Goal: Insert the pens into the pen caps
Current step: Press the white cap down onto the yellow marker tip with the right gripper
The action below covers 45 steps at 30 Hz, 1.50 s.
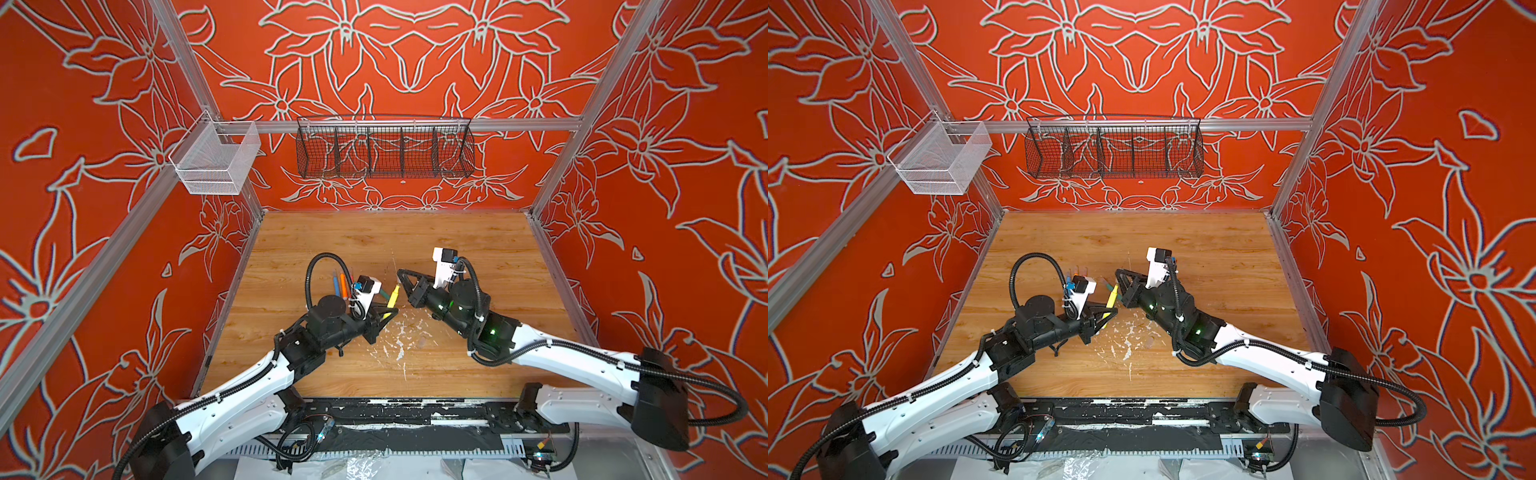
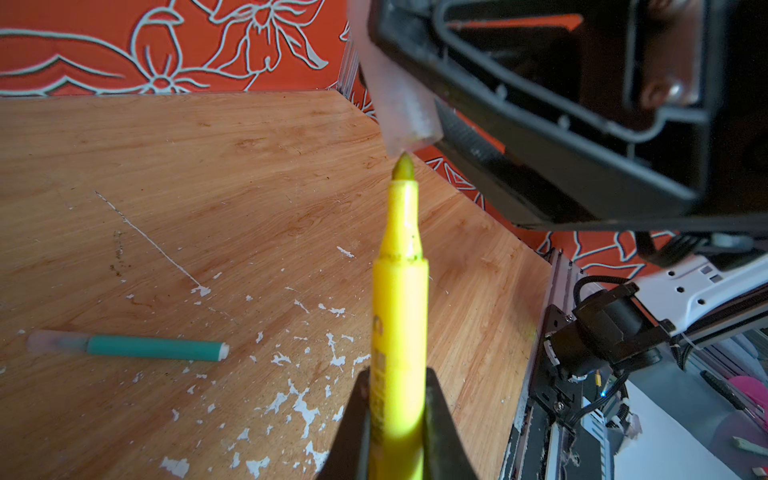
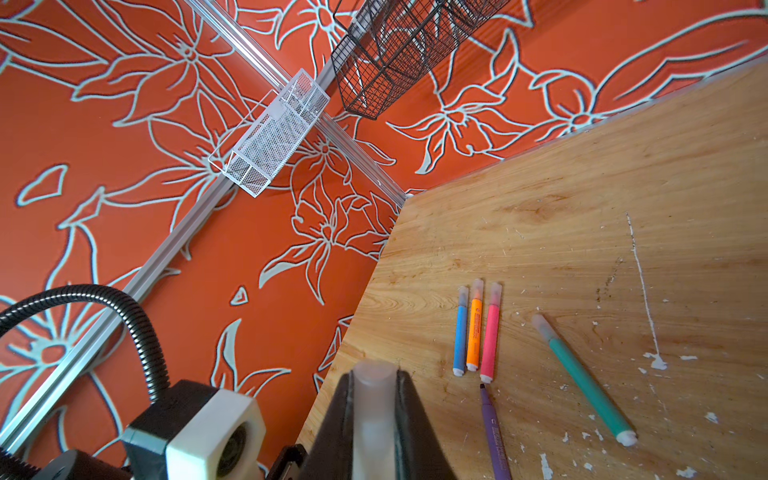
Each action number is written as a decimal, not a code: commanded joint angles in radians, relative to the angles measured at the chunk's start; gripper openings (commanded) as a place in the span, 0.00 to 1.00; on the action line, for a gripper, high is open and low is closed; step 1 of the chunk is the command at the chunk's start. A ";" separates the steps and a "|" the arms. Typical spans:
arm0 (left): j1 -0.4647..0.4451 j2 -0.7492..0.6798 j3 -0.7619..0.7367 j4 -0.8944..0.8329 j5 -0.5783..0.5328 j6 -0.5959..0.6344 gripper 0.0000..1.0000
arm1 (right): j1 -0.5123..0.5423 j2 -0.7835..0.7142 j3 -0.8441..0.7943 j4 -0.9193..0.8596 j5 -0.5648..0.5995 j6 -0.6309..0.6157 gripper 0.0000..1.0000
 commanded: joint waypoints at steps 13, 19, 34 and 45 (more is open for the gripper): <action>-0.003 -0.014 -0.007 0.022 -0.032 -0.018 0.00 | 0.072 0.024 -0.078 0.094 0.030 0.043 0.00; 0.005 0.001 0.007 0.024 -0.011 -0.050 0.00 | 0.113 0.018 -0.131 0.159 0.057 0.044 0.00; 0.013 -0.027 0.000 0.061 0.030 -0.078 0.00 | 0.263 0.050 -0.197 0.265 0.185 0.026 0.00; 0.013 -0.086 -0.034 0.066 0.009 -0.048 0.00 | 0.274 -0.013 -0.187 0.166 0.204 0.018 0.26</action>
